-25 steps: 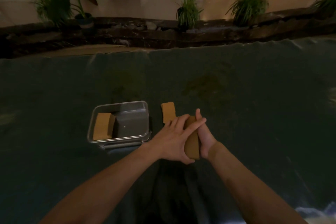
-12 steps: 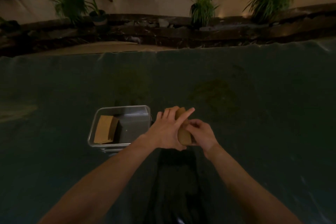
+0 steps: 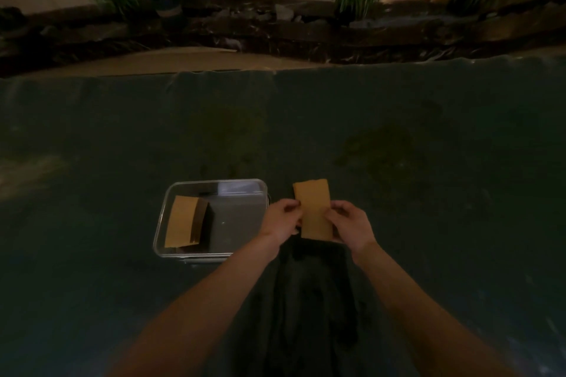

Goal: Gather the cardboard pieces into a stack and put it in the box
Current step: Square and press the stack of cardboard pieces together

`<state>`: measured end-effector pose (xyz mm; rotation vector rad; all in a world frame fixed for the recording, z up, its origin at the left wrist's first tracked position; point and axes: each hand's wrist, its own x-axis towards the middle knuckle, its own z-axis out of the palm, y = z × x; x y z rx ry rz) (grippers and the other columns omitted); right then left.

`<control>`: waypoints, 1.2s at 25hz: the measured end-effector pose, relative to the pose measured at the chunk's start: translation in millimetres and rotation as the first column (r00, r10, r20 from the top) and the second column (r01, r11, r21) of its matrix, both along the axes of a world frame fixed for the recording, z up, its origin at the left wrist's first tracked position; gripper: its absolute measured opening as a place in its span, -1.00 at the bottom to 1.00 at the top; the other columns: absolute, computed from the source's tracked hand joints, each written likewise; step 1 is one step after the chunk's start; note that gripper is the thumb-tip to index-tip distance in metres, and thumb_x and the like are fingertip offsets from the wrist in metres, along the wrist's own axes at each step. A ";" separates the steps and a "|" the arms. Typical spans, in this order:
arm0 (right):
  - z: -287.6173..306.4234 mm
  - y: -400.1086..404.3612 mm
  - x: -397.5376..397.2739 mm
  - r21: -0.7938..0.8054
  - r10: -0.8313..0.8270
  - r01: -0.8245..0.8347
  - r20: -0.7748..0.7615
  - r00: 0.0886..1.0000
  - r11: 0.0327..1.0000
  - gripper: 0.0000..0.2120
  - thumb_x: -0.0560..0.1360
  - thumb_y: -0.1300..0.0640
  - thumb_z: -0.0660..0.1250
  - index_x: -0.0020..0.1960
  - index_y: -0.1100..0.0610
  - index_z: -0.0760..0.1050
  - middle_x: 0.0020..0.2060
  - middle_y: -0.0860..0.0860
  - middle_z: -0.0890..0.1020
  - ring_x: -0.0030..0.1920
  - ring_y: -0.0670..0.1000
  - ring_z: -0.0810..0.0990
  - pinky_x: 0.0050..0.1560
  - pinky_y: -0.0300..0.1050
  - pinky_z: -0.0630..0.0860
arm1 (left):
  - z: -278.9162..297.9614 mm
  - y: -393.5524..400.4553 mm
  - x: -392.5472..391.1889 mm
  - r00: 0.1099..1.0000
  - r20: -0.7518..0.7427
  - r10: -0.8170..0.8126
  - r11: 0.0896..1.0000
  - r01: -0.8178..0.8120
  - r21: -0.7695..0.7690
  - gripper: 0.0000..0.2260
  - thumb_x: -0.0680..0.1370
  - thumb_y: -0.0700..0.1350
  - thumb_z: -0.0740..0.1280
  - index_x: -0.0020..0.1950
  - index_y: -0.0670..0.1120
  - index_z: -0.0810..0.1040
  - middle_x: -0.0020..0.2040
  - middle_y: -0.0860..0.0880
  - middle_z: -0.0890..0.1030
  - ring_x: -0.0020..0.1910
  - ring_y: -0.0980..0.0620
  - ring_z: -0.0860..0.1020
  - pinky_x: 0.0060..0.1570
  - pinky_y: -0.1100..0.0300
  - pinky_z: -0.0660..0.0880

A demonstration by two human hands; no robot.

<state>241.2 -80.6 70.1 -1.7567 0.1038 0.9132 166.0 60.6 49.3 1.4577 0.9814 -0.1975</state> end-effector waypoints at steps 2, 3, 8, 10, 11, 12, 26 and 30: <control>-16.7 7.5 7.3 -0.103 0.038 -0.035 0.034 0.999 0.994 -0.72 0.56 0.05 0.33 0.26 0.04 0.51 0.13 0.01 0.59 0.06 0.02 0.58 -0.10 -0.06 0.61 | -9.0 4.9 9.0 0.999 -0.024 0.029 0.999 -0.029 0.020 -0.78 0.61 -0.11 0.30 0.26 0.00 0.52 0.10 -0.02 0.61 0.00 0.04 0.61 -0.10 0.18 0.56; -23.9 11.3 11.1 -0.166 0.062 -0.049 0.070 0.996 0.985 -0.67 0.55 0.04 0.34 0.30 0.05 0.51 0.15 0.03 0.60 0.05 0.03 0.59 -0.07 -0.04 0.62 | -12.9 6.2 13.3 0.998 -0.040 0.038 0.998 -0.036 0.052 -0.80 0.61 -0.10 0.30 0.23 0.01 0.53 0.12 -0.02 0.61 0.01 0.03 0.60 -0.04 0.14 0.57; -53.4 38.9 32.9 -0.368 0.205 -0.108 0.234 0.950 0.923 -0.64 0.56 -0.03 0.31 0.31 0.05 0.54 0.08 0.01 0.66 -0.01 0.01 0.62 0.02 -0.02 0.60 | -33.9 15.4 43.0 0.987 -0.155 0.043 0.968 -0.003 0.249 -0.74 0.60 -0.08 0.28 0.28 -0.04 0.54 0.23 -0.08 0.60 0.17 -0.07 0.57 0.21 0.05 0.50; -63.4 48.4 40.1 -0.431 0.230 -0.103 0.254 0.939 0.896 -0.65 0.55 -0.03 0.30 0.30 0.01 0.54 0.11 0.02 0.67 0.03 0.05 0.62 -0.01 -0.07 0.56 | -42.0 19.7 54.1 0.976 -0.218 0.023 0.947 0.049 0.318 -0.72 0.62 -0.07 0.25 0.31 -0.06 0.54 0.26 -0.08 0.59 0.21 -0.06 0.56 0.07 0.17 0.43; -67.8 51.0 41.5 -0.451 0.237 -0.102 0.254 0.938 0.887 -0.65 0.55 -0.03 0.30 0.31 0.00 0.53 0.15 0.02 0.66 0.08 0.08 0.62 0.01 -0.05 0.55 | -46.0 20.5 57.2 0.970 -0.245 0.005 0.936 0.082 0.343 -0.72 0.62 -0.07 0.24 0.31 -0.06 0.55 0.26 -0.08 0.60 0.21 -0.06 0.56 0.01 0.19 0.39; -72.1 53.2 42.4 -0.468 0.245 -0.103 0.252 0.936 0.878 -0.65 0.55 -0.03 0.30 0.31 -0.01 0.53 0.16 0.03 0.66 0.13 0.10 0.61 0.03 -0.03 0.54 | -50.7 21.1 59.3 0.965 -0.262 -0.012 0.926 0.110 0.362 -0.72 0.62 -0.07 0.24 0.29 -0.07 0.56 0.25 -0.09 0.61 0.19 -0.07 0.57 -0.03 0.19 0.37; -98.3 65.1 62.8 -0.374 0.043 -0.058 -0.048 0.998 0.926 -0.38 0.49 0.00 0.42 0.48 0.09 0.32 0.34 0.13 0.50 0.24 0.15 0.53 0.07 0.00 0.56 | -75.1 15.9 72.7 0.971 -0.236 0.042 0.969 0.018 0.247 -0.57 0.60 0.01 0.27 0.44 -0.10 0.39 0.32 -0.13 0.52 0.22 -0.09 0.51 -0.02 0.13 0.38; -90.0 54.4 67.8 -0.164 -0.054 -0.004 -0.344 0.937 0.987 -0.45 0.46 0.10 0.48 0.40 0.16 0.41 0.15 0.12 0.56 0.20 0.14 0.52 0.02 0.05 0.54 | -62.3 25.4 71.4 0.957 -0.268 0.115 0.993 -0.118 0.004 -0.50 0.58 0.04 0.29 0.50 -0.05 0.31 0.37 -0.10 0.45 0.18 -0.04 0.44 0.07 0.09 0.38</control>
